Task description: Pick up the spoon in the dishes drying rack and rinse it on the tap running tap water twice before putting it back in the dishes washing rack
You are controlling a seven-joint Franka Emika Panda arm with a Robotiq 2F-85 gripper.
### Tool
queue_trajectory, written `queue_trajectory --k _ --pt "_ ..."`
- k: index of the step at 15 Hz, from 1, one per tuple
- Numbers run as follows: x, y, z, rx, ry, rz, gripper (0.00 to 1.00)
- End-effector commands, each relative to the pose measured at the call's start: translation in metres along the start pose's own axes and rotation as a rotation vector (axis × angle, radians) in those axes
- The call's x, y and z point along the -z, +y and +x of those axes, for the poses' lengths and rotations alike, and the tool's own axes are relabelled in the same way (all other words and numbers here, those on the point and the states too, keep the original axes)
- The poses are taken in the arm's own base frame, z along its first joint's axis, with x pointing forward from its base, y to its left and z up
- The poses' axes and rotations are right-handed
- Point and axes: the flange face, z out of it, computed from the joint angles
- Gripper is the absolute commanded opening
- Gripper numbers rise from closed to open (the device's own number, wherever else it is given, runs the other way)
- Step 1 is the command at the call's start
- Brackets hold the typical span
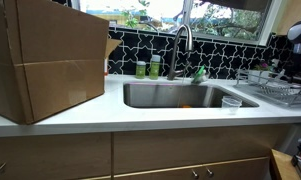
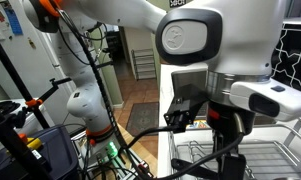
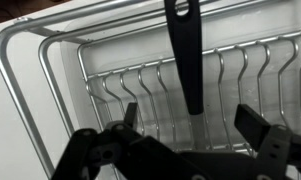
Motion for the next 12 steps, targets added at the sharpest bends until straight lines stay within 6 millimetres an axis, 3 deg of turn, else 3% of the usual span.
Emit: queue_trajectory --k 1,6,8,9,12 --pt "-0.023 -0.008 0.007 -0.019 -0.029 0.002 0.98" --pt "-0.039 -0.013 0.013 -0.024 -0.055 -0.001 0.74" --pt "-0.040 -0.014 0.015 -0.030 -0.051 0.007 0.54" --pt "-0.040 -0.014 0.016 -0.031 -0.049 0.013 0.49" --pt "-0.035 -0.015 0.018 -0.038 -0.032 0.026 0.23"
